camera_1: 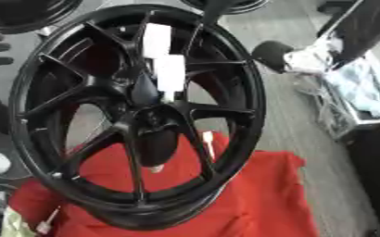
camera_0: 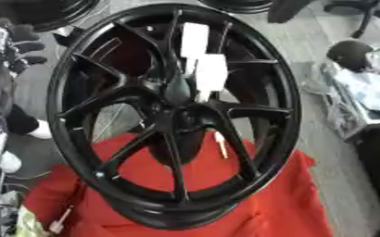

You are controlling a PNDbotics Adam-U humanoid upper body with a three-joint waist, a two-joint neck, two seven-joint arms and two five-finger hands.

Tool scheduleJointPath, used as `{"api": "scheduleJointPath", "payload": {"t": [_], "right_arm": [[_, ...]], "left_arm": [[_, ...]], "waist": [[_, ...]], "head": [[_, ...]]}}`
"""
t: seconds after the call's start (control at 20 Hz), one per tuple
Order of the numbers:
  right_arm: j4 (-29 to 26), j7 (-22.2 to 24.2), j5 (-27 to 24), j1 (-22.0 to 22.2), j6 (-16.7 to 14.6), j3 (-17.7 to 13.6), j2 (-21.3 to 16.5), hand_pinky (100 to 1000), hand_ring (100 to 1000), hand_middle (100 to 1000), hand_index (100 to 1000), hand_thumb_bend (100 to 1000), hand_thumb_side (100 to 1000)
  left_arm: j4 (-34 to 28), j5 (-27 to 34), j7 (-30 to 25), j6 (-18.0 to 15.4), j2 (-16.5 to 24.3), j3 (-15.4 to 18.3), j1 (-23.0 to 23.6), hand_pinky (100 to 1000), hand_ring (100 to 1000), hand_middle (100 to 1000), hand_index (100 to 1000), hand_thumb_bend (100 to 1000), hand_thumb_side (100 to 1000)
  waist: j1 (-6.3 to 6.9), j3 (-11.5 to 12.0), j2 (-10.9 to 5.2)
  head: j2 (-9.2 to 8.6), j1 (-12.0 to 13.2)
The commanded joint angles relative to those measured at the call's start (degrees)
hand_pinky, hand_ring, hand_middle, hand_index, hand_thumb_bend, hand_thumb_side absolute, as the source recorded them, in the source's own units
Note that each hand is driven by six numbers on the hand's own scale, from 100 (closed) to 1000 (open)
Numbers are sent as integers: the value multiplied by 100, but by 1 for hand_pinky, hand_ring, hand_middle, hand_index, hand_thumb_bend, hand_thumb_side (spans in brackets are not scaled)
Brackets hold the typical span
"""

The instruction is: Pull the pin out of the wheel hub.

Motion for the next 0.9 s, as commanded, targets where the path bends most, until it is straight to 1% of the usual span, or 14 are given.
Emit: {"api": "scheduleJointPath", "payload": {"t": [0.05, 0.15, 0.25, 0.35, 0.5, 0.65, 0.8, 0.9], "right_arm": [[-62, 326, 389, -126, -294, 66, -47, 873, 822, 794, 893, 100, 621], [-152, 147, 498, -141, -143, 108, 4, 870, 813, 783, 885, 100, 601], [-209, 33, 586, -144, -9, 140, 43, 866, 802, 774, 881, 100, 612], [-211, -21, 666, -126, 102, 175, 83, 864, 787, 769, 880, 100, 604], [-187, -49, 749, -88, 198, 203, 143, 857, 758, 761, 873, 100, 592], [-156, 0, 846, -33, 264, 243, 207, 851, 739, 742, 862, 100, 614], [-126, 35, 934, 28, 336, 269, 277, 844, 713, 723, 856, 100, 586], [-110, 23, 960, 59, 383, 266, 314, 843, 711, 724, 860, 100, 575]], "left_arm": [[-66, -10, 13, -13, 200, 30, -39, 702, 729, 657, 729, 100, 772], [-63, -8, 15, -13, 198, 25, -41, 702, 729, 657, 730, 100, 774], [-62, -5, 11, -8, 190, 24, -45, 702, 729, 657, 729, 100, 774], [-65, -2, 7, -5, 181, 24, -50, 702, 729, 657, 729, 100, 774], [-67, 0, 8, -2, 173, 29, -53, 702, 729, 656, 729, 100, 773], [-65, 2, 16, -1, 173, 36, -54, 702, 729, 655, 728, 100, 773], [-62, 5, 13, 1, 173, 31, -55, 702, 729, 654, 727, 100, 774], [-60, 7, 11, 1, 170, 30, -56, 702, 729, 654, 726, 100, 773]], "waist": [[-1, -9, -114], [6, -6, -110], [9, 0, -111], [12, 6, -113], [17, 12, -114], [26, 15, -109], [39, 17, -104], [45, 19, -103]], "head": [[10, 30], [21, 33], [29, 28], [14, 26], [-2, 29], [7, 23], [23, 10], [27, 2]]}}
